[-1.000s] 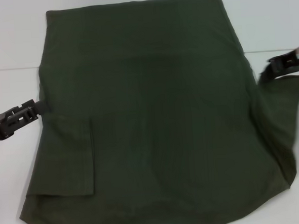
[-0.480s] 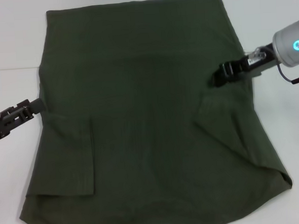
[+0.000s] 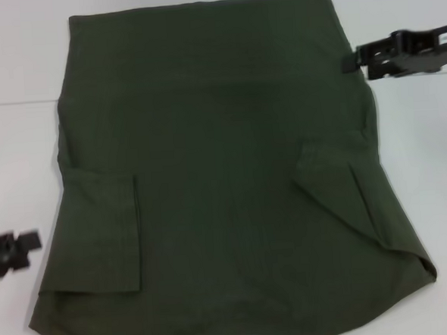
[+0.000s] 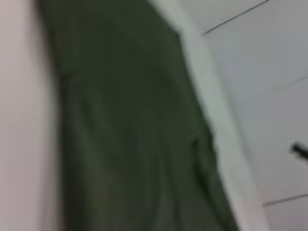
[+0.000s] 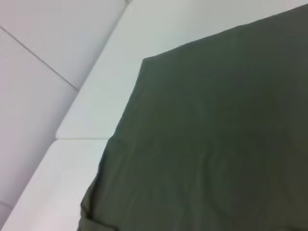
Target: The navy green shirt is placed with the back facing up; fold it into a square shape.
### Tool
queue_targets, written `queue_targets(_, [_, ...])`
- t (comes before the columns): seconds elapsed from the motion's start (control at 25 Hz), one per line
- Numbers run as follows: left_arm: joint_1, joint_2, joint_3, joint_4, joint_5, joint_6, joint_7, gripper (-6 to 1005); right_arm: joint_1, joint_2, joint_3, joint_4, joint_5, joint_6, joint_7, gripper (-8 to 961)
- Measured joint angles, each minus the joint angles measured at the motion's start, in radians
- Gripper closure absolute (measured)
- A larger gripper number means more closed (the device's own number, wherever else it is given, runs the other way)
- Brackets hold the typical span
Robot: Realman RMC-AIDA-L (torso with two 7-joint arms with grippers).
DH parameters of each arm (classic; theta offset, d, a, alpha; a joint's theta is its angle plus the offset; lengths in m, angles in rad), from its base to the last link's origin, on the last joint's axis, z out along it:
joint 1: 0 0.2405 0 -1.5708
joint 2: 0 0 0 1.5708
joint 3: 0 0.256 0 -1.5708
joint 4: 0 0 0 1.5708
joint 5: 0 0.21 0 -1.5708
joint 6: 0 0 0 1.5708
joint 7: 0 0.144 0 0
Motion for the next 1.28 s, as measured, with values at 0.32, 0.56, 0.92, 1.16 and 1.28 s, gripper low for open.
queue_targets(0.32, [0.028, -0.016, -0.007, 0.031, 0.186, -0.032, -0.129, 325, 0.007, -0.018, -0.007, -0.008, 0.001, -0.006, 0.014, 156])
queue_targets(0.56, [0.031, -0.039, -0.005, 0.025, 0.213, -0.104, -0.178, 329, 0.002, -0.012, -0.009, -0.008, 0.002, -0.005, 0.008, 157])
queue_targets(0.92, [0.012, -0.049, 0.007, -0.006, 0.217, -0.167, -0.217, 333, -0.01, -0.011, -0.01, -0.002, 0.002, -0.003, -0.005, 158])
queue_targets(1.16, [-0.029, -0.054, 0.022, -0.042, 0.244, -0.203, -0.219, 337, -0.014, -0.011, -0.007, -0.005, 0.003, -0.004, -0.006, 159])
queue_targets(1.28, [-0.053, -0.062, 0.031, -0.049, 0.26, -0.212, -0.216, 338, -0.014, -0.011, -0.007, -0.006, 0.003, -0.005, -0.006, 159])
